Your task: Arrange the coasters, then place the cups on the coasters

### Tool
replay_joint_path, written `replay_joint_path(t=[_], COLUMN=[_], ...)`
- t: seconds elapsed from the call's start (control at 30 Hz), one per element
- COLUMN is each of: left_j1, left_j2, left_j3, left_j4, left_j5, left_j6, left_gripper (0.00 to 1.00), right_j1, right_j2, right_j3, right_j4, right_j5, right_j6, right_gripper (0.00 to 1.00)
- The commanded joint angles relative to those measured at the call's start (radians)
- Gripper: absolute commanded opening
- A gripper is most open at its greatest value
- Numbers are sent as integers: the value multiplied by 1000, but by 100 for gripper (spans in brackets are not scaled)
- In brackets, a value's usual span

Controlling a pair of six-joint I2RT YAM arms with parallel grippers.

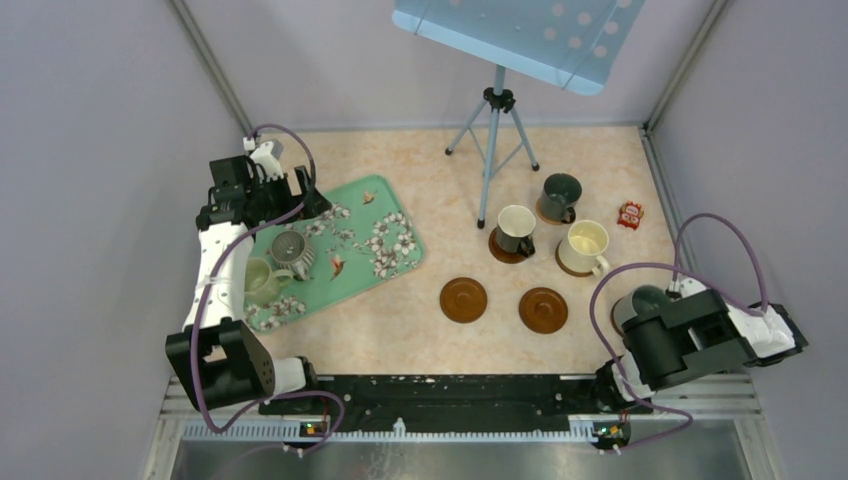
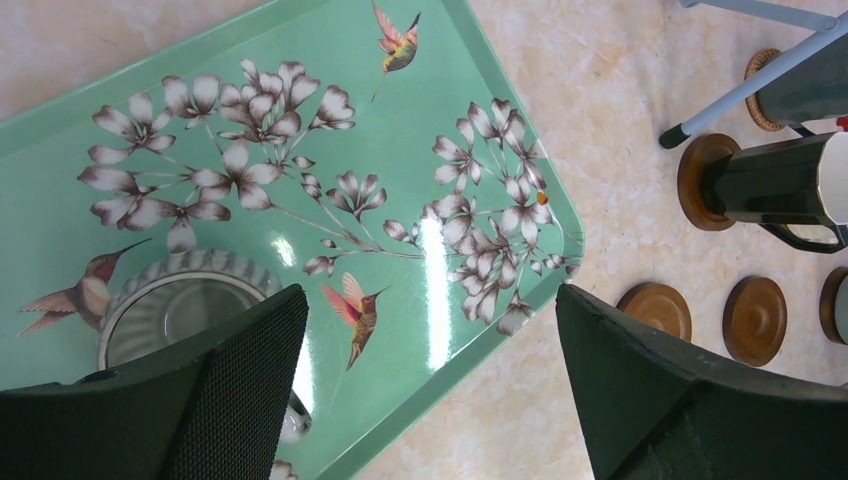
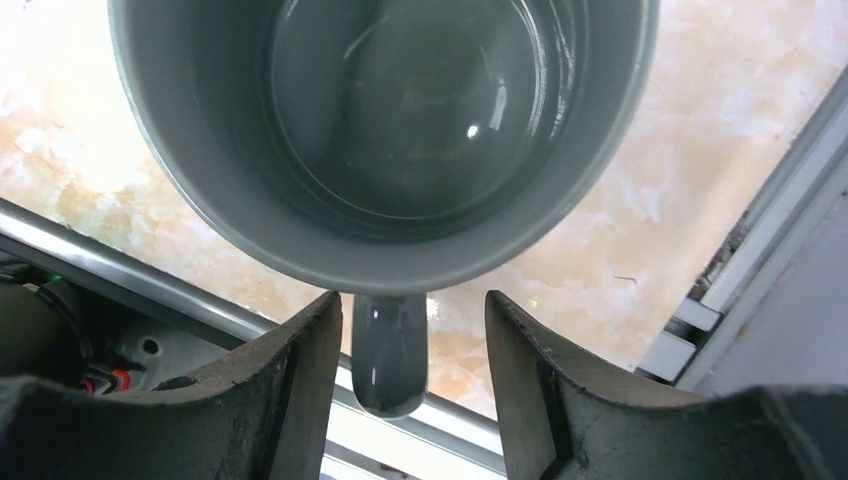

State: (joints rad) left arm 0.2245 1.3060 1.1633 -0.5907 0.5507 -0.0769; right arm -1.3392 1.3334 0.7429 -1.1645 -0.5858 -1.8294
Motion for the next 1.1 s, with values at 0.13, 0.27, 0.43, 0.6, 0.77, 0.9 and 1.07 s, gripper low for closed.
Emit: replay_joint_path(t=[0.13,0.27,0.43,0.6,0.77,0.9,1.07], left_j1=[-3,-4,-4,-4,-4,-4,-4], left_j2=[-25,-24,-24,-25,-26,-27,-27], left_j3=[22,20,19,21,21,18,15], left_j4=[32,35,37,37,37,37,43], left_j5=[20,21,23,26,30,32,31], left_j6=[-5,-6,-6,-9,-9,-9,-5], left_gripper=[99,99,99,99,99,99,99], right_j1=[-6,-6,-6,-6,11,63,148], right_j2=[1,0,4,-24,-68,-59,-38], right_j3=[69,75,85,90,128,213,296], right_j4=[-35,-32,-58,-133,-202,-223,-236], right_j5=[33,49,61,74,45,18,-6], right_j6=[-16,-14,-33,-91,-88,-14,75], right_gripper=[48,42,41,52,60,61,61])
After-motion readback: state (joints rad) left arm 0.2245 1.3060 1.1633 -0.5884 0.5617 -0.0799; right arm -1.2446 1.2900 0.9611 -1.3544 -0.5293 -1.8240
